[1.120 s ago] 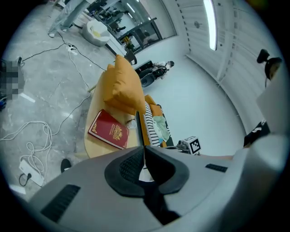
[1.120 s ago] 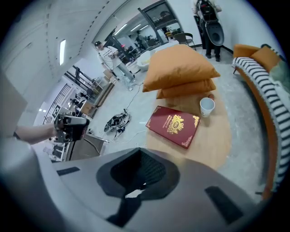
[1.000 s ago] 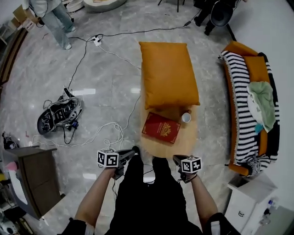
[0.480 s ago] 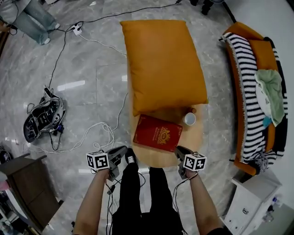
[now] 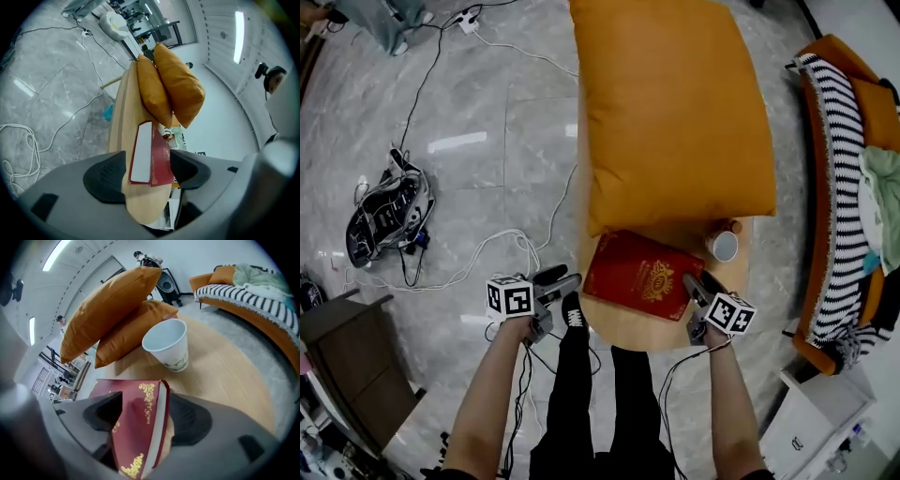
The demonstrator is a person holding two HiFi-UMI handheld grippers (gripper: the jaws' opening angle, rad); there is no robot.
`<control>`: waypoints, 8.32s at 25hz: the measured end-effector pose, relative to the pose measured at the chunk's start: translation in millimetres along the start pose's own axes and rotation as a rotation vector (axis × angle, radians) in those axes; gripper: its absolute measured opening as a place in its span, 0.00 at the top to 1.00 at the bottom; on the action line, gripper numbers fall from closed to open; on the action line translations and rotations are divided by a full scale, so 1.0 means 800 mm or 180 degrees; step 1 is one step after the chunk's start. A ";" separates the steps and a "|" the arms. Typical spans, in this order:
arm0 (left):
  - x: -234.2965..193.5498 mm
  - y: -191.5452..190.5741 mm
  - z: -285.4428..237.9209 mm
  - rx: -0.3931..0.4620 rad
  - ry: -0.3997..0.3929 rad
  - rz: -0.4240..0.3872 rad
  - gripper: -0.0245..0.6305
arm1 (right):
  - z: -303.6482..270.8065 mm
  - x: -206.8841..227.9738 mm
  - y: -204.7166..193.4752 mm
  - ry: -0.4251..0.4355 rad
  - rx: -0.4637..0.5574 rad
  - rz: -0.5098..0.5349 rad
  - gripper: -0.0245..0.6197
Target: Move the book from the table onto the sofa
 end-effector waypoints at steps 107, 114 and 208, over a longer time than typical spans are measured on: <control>0.437 -0.151 0.161 0.0774 -0.1153 0.0594 0.59 | 0.375 -0.267 0.109 0.1196 0.0550 0.0935 0.52; 0.415 -0.132 0.191 0.0518 -0.1295 0.0532 0.59 | 0.381 -0.297 0.086 0.0965 0.0734 0.0787 0.52; 0.834 -0.252 -0.589 -0.2578 -0.1894 0.0121 0.59 | 0.836 0.419 0.067 0.2026 0.2628 -0.2272 0.57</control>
Point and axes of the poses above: the fingertips, and each gripper's own axes: z backward along the fingers, x to its right, y out of its top, the point moved 6 cm from there along z, backward along the fingers, and after that the axes turned 1 degree about y, right-handed, at the moved point
